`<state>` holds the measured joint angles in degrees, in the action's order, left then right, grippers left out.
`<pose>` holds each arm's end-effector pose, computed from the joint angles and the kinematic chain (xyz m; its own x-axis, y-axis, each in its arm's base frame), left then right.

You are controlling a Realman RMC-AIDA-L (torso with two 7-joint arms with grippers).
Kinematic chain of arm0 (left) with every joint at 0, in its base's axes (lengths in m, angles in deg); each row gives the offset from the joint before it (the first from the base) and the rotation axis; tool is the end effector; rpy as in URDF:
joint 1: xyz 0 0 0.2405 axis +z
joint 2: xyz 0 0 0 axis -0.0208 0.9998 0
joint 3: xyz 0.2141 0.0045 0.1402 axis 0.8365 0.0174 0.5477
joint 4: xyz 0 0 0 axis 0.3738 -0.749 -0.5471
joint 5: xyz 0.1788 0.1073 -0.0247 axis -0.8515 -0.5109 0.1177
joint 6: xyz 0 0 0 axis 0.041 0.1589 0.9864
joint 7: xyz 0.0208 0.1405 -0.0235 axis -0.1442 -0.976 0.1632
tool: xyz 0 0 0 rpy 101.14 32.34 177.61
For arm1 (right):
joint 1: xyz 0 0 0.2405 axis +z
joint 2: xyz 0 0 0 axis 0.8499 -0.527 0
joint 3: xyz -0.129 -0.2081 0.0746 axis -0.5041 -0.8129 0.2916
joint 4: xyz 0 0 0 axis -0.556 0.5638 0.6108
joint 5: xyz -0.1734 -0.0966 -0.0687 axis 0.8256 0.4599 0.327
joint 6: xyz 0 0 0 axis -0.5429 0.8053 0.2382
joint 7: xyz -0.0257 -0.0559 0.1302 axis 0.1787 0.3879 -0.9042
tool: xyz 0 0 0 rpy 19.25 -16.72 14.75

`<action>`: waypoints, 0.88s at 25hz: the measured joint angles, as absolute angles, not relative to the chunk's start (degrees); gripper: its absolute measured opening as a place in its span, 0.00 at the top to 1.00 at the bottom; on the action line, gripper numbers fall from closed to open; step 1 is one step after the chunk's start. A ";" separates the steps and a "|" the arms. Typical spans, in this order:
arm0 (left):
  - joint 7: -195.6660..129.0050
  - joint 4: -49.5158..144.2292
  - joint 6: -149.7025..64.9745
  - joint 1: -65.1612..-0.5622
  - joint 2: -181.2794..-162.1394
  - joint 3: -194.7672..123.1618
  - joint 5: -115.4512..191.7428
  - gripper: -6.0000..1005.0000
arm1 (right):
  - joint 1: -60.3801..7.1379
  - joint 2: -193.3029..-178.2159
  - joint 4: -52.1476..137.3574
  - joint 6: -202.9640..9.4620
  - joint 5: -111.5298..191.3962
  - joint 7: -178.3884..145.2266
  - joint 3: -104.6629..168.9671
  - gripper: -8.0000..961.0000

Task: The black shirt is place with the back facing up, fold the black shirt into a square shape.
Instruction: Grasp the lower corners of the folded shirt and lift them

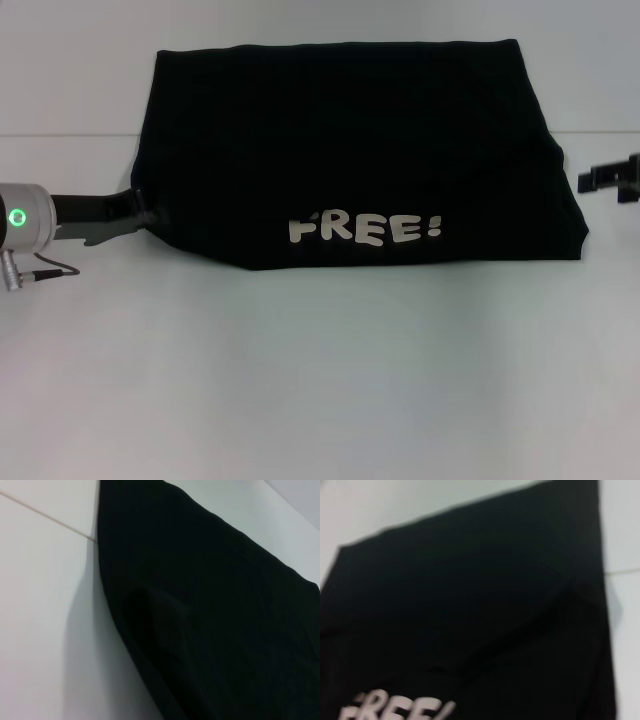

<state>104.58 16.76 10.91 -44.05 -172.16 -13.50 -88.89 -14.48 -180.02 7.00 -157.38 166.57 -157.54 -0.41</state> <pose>-0.2954 0.4177 0.0285 0.1109 0.8087 0.5777 0.9904 -0.0416 -0.1319 0.2827 0.4344 0.0961 0.3044 -0.8376 -0.4536 -0.9287 -0.1552 -0.3368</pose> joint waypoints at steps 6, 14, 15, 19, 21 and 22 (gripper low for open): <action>104.43 16.68 10.42 -44.47 -172.21 -13.53 -88.20 0.99 | -14.88 -181.15 11.63 -152.02 166.99 -154.76 -0.72 0.24; 104.40 16.69 9.84 -44.77 -172.24 -13.54 -88.16 0.99 | -14.35 -183.14 14.23 -146.08 167.05 -154.16 -3.13 0.24; 104.39 16.69 9.73 -44.78 -172.27 -13.55 -88.15 0.99 | -14.26 -183.42 14.25 -145.53 167.05 -154.16 -3.37 0.24; 104.38 16.70 9.44 -44.86 -172.37 -13.57 -88.05 0.99 | -13.51 -184.48 15.42 -142.75 167.60 -155.09 -5.75 0.24; 104.34 16.70 9.32 -44.88 -172.42 -13.59 -87.77 0.99 | -12.79 -184.59 16.39 -141.76 169.18 -157.28 -6.98 0.24; 104.32 16.70 9.28 -44.88 -172.43 -13.59 -87.64 0.99 | -12.32 -184.59 16.63 -141.63 170.40 -158.40 -7.26 0.24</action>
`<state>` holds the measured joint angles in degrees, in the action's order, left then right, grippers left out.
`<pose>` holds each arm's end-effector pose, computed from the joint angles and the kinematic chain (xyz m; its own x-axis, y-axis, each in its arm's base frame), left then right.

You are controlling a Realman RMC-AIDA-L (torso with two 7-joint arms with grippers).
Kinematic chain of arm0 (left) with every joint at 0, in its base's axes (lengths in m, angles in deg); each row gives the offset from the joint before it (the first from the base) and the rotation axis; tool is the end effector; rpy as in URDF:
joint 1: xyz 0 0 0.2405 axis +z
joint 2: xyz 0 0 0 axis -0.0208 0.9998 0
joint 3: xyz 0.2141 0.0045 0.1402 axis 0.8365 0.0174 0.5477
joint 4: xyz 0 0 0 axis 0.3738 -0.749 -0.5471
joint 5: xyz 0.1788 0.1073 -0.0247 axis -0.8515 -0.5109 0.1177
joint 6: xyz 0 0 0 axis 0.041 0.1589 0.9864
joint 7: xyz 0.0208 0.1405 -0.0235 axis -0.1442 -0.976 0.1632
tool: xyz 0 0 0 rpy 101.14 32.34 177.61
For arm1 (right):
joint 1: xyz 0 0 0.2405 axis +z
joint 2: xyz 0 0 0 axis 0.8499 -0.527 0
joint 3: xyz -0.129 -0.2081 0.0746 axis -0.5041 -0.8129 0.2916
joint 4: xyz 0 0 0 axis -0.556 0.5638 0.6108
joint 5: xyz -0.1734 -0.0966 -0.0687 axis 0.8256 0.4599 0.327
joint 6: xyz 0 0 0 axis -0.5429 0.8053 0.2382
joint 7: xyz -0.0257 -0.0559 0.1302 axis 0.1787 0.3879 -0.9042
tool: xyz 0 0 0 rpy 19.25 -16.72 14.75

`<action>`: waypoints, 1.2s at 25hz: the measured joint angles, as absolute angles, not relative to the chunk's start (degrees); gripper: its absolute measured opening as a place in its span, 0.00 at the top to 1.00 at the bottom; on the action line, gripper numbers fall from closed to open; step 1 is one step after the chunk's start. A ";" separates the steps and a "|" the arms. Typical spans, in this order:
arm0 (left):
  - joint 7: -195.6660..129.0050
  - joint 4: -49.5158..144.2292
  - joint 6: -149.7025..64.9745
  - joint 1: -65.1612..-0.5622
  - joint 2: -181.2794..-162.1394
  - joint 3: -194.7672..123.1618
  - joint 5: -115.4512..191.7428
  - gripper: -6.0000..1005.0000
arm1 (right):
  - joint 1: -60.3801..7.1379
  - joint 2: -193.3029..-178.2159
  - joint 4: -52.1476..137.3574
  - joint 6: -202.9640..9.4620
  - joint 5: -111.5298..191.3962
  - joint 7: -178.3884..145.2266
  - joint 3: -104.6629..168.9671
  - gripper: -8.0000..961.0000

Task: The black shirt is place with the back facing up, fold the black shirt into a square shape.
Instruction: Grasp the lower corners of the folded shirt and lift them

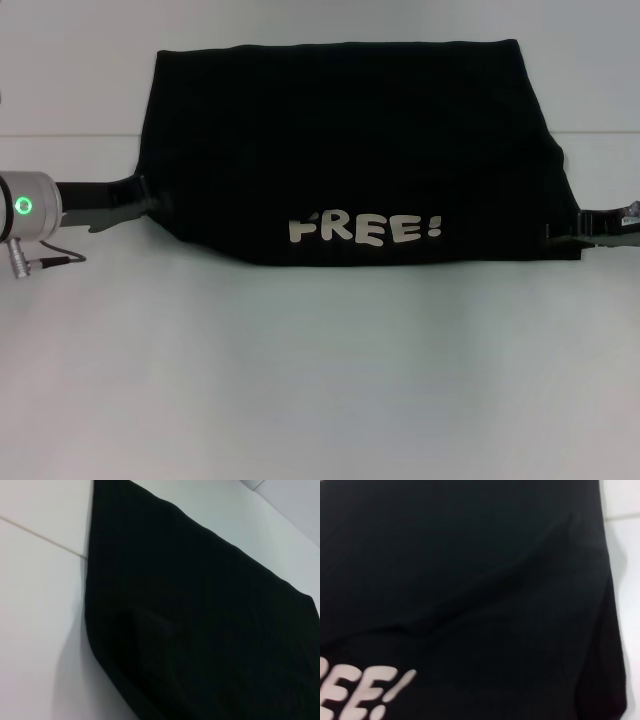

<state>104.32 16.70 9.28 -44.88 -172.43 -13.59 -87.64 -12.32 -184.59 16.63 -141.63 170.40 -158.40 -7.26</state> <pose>-0.2887 0.4253 0.0295 0.1163 0.7879 0.6047 0.9906 -0.0480 -0.1281 0.2956 0.4362 0.0295 0.3281 -0.8554 -0.4008 -0.8856 -0.1309 -0.4456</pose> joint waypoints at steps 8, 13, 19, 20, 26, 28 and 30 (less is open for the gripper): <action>104.25 16.70 9.20 -44.97 -172.46 -13.60 -87.50 0.99 | -11.55 -184.75 16.40 -141.72 172.34 -159.50 -6.99 0.51; 104.25 16.69 9.14 -44.96 -172.46 -13.66 -87.50 0.99 | -11.59 -184.63 16.38 -141.81 172.27 -159.52 -6.98 0.73; 104.25 16.69 9.20 -44.97 -172.46 -13.60 -87.50 0.99 | -11.74 -184.53 16.38 -142.05 172.26 -159.55 -6.98 0.90; 104.25 16.69 9.46 -44.96 -172.45 -13.42 -87.50 0.99 | -11.82 -184.44 16.32 -142.38 172.22 -159.55 -6.97 0.93; 104.66 15.17 18.20 -44.97 -171.48 -11.62 -90.10 0.99 | -14.67 -183.88 10.57 -151.57 172.73 -160.26 -6.35 0.94; 105.22 14.32 22.80 -44.96 -170.88 -11.80 -92.50 0.99 | -16.62 -183.75 6.91 -156.03 173.30 -161.59 -6.31 0.94; 105.68 13.03 28.10 -44.78 -170.39 -12.09 -94.51 0.99 | -18.92 -183.84 2.84 -161.01 173.69 -162.32 -6.29 0.94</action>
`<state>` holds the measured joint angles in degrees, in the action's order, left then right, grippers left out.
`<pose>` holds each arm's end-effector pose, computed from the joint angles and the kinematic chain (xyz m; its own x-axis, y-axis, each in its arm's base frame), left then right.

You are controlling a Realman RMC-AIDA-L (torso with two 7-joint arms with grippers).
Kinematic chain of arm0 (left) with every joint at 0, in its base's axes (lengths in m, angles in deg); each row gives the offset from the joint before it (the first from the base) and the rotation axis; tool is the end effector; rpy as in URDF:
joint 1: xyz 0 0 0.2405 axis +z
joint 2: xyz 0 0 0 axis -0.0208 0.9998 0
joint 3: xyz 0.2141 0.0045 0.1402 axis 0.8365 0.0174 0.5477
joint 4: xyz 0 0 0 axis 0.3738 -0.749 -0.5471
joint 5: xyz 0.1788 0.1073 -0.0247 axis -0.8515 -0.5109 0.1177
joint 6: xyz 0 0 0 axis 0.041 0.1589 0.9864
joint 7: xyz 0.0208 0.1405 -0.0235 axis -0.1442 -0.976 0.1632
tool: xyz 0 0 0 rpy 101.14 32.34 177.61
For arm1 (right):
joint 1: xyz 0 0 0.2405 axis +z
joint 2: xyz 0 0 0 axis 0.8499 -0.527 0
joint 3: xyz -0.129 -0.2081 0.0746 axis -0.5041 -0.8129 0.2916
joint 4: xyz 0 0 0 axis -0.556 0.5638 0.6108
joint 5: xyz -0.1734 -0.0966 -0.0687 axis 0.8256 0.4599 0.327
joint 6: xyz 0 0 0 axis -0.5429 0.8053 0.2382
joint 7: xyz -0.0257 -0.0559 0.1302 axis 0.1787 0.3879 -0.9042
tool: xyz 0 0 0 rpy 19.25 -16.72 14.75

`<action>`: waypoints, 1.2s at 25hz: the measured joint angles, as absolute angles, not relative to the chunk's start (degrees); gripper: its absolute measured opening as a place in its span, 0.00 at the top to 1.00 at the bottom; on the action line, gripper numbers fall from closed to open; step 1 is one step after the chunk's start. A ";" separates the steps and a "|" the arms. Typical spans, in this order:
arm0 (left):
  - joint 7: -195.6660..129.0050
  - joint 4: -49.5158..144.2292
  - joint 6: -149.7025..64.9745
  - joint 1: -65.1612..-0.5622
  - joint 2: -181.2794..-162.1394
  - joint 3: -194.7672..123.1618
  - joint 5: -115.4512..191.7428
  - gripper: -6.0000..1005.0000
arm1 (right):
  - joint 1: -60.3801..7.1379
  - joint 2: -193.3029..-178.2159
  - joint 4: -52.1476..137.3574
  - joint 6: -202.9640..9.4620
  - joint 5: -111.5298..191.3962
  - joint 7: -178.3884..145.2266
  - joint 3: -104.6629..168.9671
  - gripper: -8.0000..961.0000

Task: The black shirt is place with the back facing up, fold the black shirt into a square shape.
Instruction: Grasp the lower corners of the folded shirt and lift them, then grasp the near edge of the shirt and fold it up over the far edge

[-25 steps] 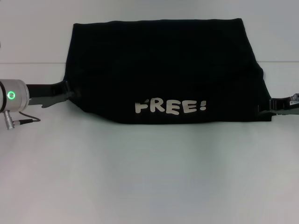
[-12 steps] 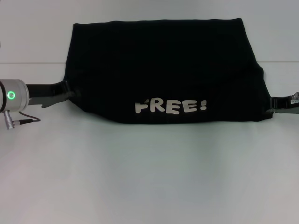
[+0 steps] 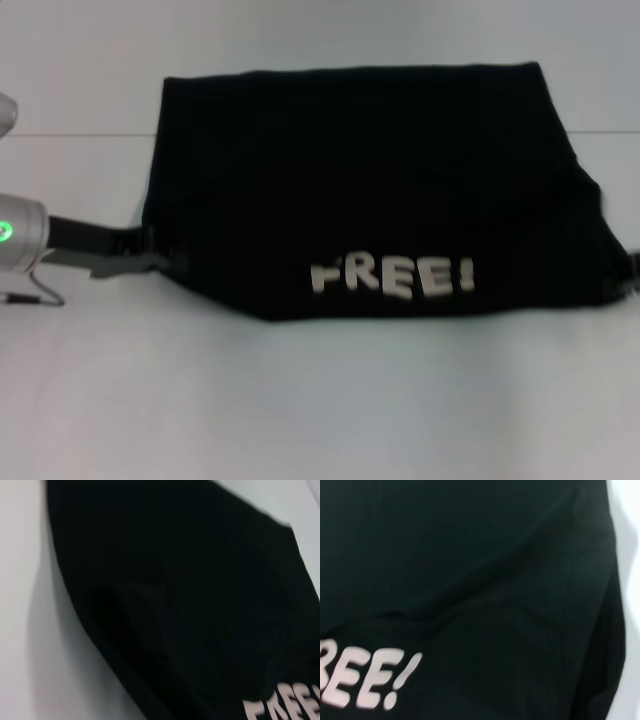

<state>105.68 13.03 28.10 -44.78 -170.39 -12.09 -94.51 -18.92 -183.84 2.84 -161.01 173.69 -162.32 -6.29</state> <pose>-0.2785 0.3959 0.0356 0.1872 0.9132 0.3620 0.9816 -0.1601 -0.1040 0.3068 0.3978 0.0640 0.2514 -0.9216 -0.2957 -0.9070 -0.1177 -0.4043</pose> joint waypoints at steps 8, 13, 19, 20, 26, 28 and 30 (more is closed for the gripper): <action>104.77 4.94 53.37 -39.95 -170.68 -11.63 -98.72 0.99 | -27.33 -184.79 -6.76 -181.58 175.26 -162.79 -6.35 0.94; 103.34 1.43 62.21 -36.63 -172.10 -11.48 -101.25 0.99 | -31.06 -186.42 -10.84 -189.24 177.67 -161.31 -5.93 0.94; 101.82 1.14 63.17 -36.78 -171.86 -13.33 -100.50 0.99 | -30.41 -186.97 -12.65 -194.80 173.91 -155.35 2.72 0.94; 101.03 2.09 63.55 -37.48 -171.45 -14.45 -99.29 0.99 | -29.69 -186.75 -12.32 -195.38 172.18 -154.10 5.10 0.94; 102.34 8.71 57.18 -43.03 -168.20 -21.56 -94.23 0.99 | -24.75 -182.27 -3.63 -186.98 165.71 -150.16 14.80 0.94; 104.88 9.42 50.23 -44.10 -168.14 -21.45 -94.22 0.99 | -23.63 -180.94 0.13 -181.18 164.77 -150.20 16.11 0.94; 106.84 11.16 42.54 -45.19 -168.15 -21.22 -94.22 0.99 | -22.84 -180.60 2.44 -174.96 163.97 -150.28 16.25 0.94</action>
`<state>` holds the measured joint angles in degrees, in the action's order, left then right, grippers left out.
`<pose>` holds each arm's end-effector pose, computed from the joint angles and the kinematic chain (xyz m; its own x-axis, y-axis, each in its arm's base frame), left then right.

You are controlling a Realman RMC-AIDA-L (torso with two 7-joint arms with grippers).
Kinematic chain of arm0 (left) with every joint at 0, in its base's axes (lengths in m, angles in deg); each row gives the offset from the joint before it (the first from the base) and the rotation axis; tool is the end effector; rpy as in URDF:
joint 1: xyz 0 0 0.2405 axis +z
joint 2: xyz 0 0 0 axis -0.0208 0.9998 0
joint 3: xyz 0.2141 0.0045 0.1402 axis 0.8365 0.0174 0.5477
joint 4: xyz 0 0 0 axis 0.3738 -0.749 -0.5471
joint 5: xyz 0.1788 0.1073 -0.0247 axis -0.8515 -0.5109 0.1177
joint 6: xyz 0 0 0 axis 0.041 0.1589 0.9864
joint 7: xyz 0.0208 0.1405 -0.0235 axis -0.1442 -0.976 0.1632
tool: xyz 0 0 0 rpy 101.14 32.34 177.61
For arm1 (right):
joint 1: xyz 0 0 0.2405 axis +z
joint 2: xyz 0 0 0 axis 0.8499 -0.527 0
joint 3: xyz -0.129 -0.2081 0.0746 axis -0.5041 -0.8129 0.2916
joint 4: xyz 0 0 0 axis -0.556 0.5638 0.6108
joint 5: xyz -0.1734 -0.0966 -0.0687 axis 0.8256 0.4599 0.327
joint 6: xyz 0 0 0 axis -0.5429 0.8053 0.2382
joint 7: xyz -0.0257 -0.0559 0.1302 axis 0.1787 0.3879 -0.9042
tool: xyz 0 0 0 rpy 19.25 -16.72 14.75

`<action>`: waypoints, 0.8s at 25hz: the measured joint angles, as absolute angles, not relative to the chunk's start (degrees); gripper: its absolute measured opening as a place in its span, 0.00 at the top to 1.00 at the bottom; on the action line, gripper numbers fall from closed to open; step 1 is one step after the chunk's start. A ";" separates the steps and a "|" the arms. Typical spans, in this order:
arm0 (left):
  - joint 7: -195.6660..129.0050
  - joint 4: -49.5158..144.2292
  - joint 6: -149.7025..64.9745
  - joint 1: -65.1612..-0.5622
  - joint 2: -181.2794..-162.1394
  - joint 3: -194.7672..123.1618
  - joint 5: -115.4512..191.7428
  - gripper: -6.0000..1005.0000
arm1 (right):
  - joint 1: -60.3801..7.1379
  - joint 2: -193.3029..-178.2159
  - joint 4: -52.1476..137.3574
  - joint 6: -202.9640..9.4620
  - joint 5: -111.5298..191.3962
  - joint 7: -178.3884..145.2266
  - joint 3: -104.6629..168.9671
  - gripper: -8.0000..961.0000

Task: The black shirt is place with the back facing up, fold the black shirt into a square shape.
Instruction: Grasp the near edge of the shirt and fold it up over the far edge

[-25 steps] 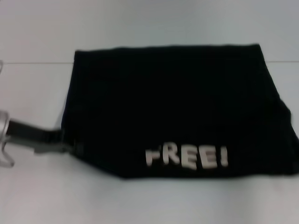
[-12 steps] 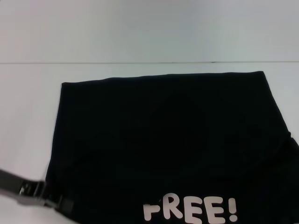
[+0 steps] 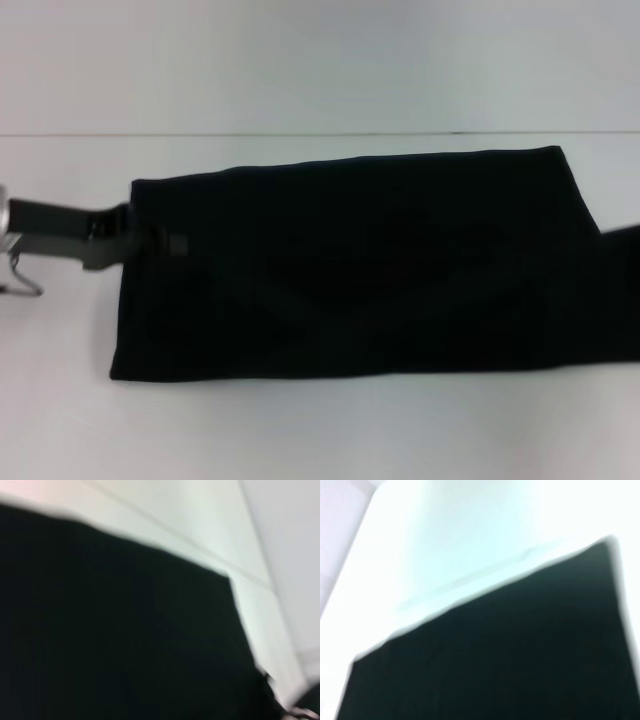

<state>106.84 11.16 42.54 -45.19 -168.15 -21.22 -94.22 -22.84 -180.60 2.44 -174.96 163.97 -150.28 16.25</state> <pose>-0.2649 0.3812 0.0648 0.1182 0.9335 0.3385 0.9837 -0.1566 0.0883 0.3191 0.3695 0.1207 0.1632 -0.8471 -0.5057 -0.9865 -0.1314 -0.0982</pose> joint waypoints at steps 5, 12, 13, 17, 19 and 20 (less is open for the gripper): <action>108.16 15.65 25.77 -47.40 -168.92 -20.07 -94.23 0.99 | -20.18 -183.05 6.75 -158.43 163.88 -149.99 14.52 0.94; 108.47 16.95 12.46 -48.79 -171.64 -14.19 -94.22 0.99 | -16.86 -187.75 8.57 -144.01 163.95 -149.87 8.27 0.94; 108.35 16.83 11.07 -48.79 -171.91 -13.82 -94.22 0.99 | -16.38 -188.08 8.68 -142.46 163.93 -149.88 7.74 0.94; 106.48 16.09 5.73 -48.71 -172.88 -13.59 -94.04 0.99 | -14.99 -188.80 8.80 -137.87 163.86 -149.91 6.43 0.94; 105.05 15.88 3.57 -48.77 -173.22 -13.36 -94.02 0.99 | -14.31 -189.05 8.87 -135.65 163.87 -149.90 5.47 0.94; 104.75 15.84 3.04 -48.82 -173.28 -13.27 -94.01 0.99 | -14.04 -189.15 8.90 -134.74 163.87 -149.90 4.96 0.94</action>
